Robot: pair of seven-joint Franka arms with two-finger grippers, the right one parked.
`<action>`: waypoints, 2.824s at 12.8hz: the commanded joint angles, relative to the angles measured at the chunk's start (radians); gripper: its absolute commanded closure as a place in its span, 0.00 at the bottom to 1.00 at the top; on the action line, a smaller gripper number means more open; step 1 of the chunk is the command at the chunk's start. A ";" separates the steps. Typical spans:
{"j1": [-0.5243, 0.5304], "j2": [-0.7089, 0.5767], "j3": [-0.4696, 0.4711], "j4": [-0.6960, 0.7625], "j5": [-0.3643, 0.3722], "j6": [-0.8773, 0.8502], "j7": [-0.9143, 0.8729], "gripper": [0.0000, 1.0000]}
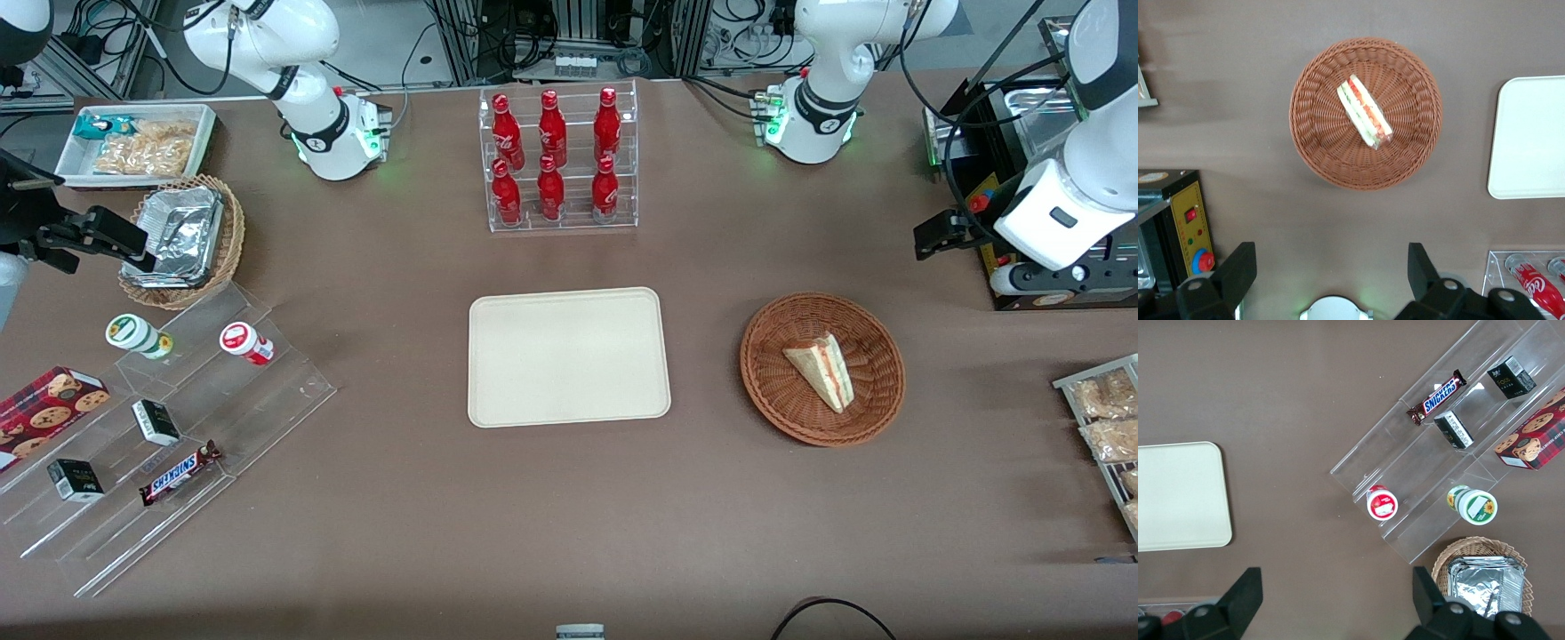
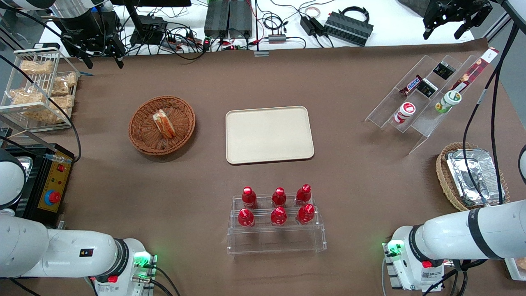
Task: Place sandwich from basket to tray
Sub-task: 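Move the left gripper over the wrapped sandwich in the wicker basket, then lower the left gripper and close it on the sandwich's crust edge, then lift the sandwich out of the basket and carry it over the tray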
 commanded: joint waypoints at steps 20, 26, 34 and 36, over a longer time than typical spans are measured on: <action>-0.051 0.146 -0.010 -0.549 -0.013 0.799 -0.511 0.00; -0.051 0.223 -0.010 -0.590 -0.016 0.925 -0.673 0.00; -0.052 0.264 -0.013 -0.592 -0.015 0.942 -0.725 0.86; -0.052 0.241 -0.013 -0.548 -0.012 0.826 -0.708 0.93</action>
